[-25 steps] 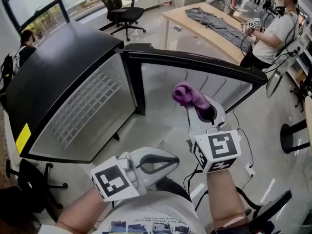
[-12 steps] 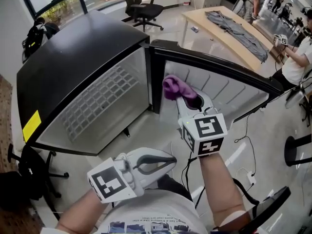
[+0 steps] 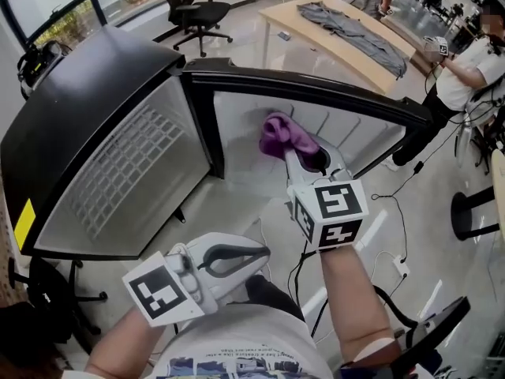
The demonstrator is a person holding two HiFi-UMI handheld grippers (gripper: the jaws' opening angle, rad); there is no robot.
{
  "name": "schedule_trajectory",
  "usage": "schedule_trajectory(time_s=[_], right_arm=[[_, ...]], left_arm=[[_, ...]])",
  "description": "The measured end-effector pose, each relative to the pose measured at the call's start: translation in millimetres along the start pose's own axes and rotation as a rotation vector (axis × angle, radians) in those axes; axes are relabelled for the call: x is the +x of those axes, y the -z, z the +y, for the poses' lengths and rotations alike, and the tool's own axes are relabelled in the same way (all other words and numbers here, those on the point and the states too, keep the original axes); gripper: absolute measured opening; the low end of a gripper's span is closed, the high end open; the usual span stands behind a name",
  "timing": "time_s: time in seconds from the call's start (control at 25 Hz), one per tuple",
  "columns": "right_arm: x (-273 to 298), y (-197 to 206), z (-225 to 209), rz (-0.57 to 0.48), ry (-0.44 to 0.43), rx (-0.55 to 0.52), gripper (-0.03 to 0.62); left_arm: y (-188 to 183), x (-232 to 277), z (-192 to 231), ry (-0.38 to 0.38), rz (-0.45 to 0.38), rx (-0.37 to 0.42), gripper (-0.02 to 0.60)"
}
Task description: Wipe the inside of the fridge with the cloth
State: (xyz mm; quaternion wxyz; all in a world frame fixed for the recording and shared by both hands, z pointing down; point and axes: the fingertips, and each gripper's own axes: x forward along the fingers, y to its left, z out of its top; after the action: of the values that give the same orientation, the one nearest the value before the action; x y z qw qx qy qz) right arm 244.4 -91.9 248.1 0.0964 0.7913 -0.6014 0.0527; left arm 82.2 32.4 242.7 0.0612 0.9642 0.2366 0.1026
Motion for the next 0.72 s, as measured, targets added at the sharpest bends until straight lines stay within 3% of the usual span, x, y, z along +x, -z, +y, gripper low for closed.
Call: schedule_trajectory(time_s=[0.72], right_arm=[[-96.1,37.8,-127.4,0.05,0.361,0.035,0.055]], left_arm=[[3.0,51.5,-17.4,0.174,0.045,0.021,0.006]])
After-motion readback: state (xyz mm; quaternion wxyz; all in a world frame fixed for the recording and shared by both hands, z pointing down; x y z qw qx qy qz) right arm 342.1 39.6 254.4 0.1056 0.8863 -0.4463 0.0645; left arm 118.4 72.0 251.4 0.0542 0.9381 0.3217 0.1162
